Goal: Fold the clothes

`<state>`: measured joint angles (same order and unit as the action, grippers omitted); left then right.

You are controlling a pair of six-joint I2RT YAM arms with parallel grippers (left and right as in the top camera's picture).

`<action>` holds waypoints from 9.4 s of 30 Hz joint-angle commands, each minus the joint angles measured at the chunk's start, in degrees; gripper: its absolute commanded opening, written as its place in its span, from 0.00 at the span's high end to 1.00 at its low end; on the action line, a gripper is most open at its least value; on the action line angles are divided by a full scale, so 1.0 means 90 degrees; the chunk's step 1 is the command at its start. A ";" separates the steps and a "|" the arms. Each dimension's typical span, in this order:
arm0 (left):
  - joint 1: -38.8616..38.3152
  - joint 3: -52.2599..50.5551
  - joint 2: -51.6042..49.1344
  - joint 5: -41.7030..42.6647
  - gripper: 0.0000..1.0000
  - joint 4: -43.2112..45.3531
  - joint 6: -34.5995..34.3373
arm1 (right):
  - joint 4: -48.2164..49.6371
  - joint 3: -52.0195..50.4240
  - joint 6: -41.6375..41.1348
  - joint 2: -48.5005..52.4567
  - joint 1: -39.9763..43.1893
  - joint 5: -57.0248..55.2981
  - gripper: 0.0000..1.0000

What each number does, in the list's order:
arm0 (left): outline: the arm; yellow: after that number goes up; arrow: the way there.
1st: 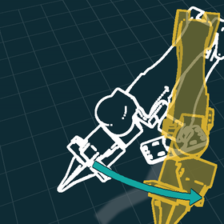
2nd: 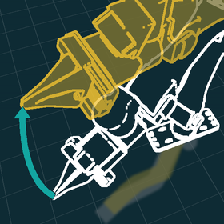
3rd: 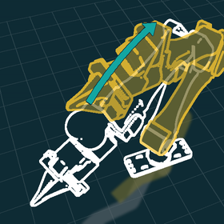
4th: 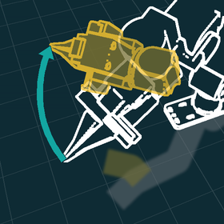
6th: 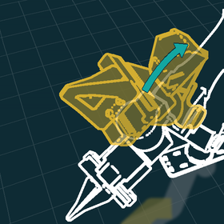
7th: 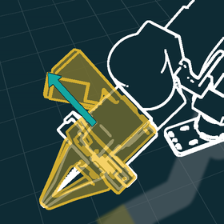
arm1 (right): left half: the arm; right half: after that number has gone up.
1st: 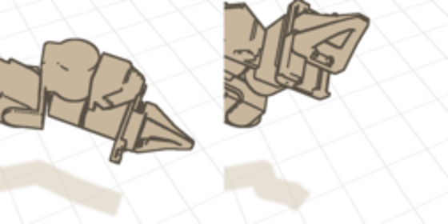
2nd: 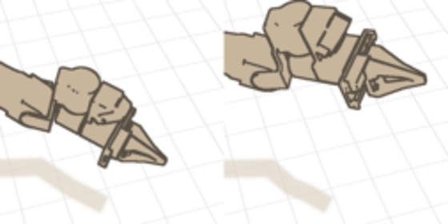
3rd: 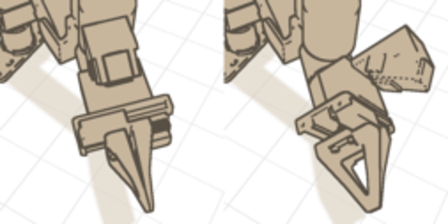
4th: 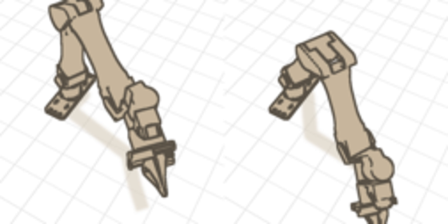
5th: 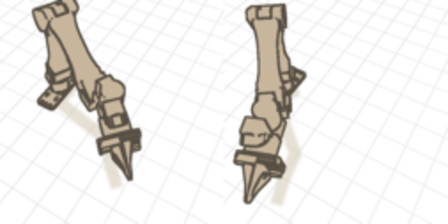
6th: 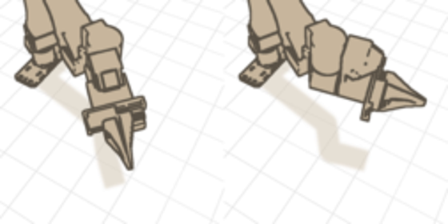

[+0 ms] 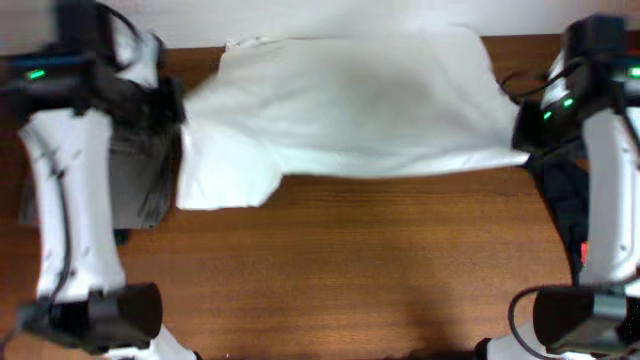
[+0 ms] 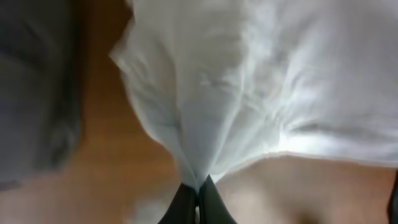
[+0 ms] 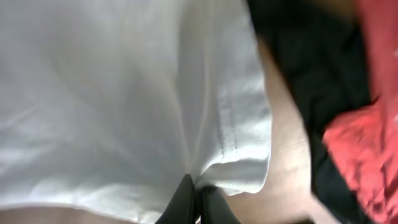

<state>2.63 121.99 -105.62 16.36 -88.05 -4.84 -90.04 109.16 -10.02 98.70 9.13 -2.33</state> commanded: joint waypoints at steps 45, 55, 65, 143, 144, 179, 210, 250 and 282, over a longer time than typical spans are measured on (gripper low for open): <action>-0.0109 -0.6822 0.5625 -0.2081 1.00 0.1753 -0.1132 | 0.0406 -0.4605 -0.1484 -0.4216 0.0041 -0.0396 0.96; -0.0109 -0.7327 0.4626 -0.2035 1.00 0.3745 -0.1392 | 0.2050 -0.4605 -0.1081 -0.2803 0.0041 -0.0440 0.96; -0.0109 -0.7339 0.2557 -0.1792 1.00 0.5889 -0.1389 | 0.3478 -0.4605 -0.0862 -0.0872 0.0044 -0.0488 0.96; -0.0216 -0.7026 0.1814 -0.0408 0.01 0.5952 -0.0911 | 0.5586 -0.6601 -0.0585 -0.0202 0.0029 -0.0386 0.44; -0.0277 -0.7016 0.1897 -0.0403 0.01 0.5984 -0.0823 | 0.5586 -0.6601 -0.0585 -0.0202 0.0029 -0.0384 0.44; -0.2484 -0.6851 0.0304 -0.1775 0.84 0.6011 0.0073 | 0.5608 -0.6601 -0.0583 -0.0202 0.0029 -0.0221 0.43; -0.2749 -0.6802 0.0481 -0.1231 0.67 0.5948 0.0073 | 0.5625 -0.6601 -0.0583 -0.0202 0.0029 -0.0216 0.43; -0.2722 -0.5770 0.0036 -0.3009 0.98 0.6637 0.0214 | 0.5605 -0.6598 -0.0583 -0.0202 0.0029 -0.0219 0.43; -0.1906 -0.6756 -0.0051 -0.3031 0.52 0.5897 -0.0151 | 0.5462 -0.6601 -0.0585 -0.0202 0.0036 -0.0393 0.51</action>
<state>-16.99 62.74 -105.14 -10.13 -35.35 -4.19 -40.34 51.03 -15.03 96.38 9.23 -4.62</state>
